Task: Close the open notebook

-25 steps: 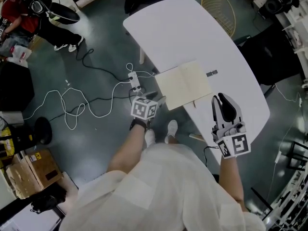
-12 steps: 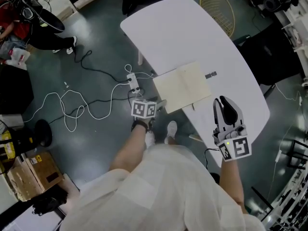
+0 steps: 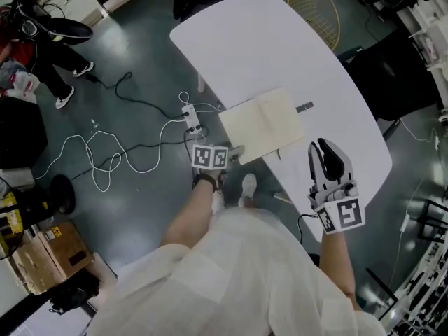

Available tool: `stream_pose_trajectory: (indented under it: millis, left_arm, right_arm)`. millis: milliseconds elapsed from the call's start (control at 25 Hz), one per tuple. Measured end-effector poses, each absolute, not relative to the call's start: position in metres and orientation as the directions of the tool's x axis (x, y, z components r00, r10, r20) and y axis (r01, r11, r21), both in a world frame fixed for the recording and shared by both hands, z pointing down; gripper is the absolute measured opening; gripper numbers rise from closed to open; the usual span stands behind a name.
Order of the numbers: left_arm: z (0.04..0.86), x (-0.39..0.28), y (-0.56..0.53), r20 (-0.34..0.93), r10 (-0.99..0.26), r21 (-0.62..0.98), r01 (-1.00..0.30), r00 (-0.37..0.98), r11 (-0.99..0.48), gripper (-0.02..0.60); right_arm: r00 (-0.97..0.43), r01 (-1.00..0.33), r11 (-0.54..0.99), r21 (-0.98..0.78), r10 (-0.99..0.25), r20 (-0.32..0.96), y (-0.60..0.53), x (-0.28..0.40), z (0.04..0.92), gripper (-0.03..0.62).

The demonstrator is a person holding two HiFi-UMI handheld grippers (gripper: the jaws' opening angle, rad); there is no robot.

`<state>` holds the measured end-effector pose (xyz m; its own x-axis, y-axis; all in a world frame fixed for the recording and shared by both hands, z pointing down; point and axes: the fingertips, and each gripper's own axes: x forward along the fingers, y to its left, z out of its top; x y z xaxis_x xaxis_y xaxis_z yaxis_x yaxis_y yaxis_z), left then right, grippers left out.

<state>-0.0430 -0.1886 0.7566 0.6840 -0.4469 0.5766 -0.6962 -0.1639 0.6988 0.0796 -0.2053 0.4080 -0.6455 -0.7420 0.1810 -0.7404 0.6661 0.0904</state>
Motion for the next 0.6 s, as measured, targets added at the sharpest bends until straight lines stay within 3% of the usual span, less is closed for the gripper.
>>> stream_pose_trajectory:
  millis: [600]
  left_arm:
    - [0.738,-0.043,-0.195,0.557,-0.463,0.701,-0.689,0.689,-0.183,0.215]
  right_arm:
    - [-0.651,-0.737,0.671,0.082,-0.737,0.181,-0.211,0.08,0.412,0.071]
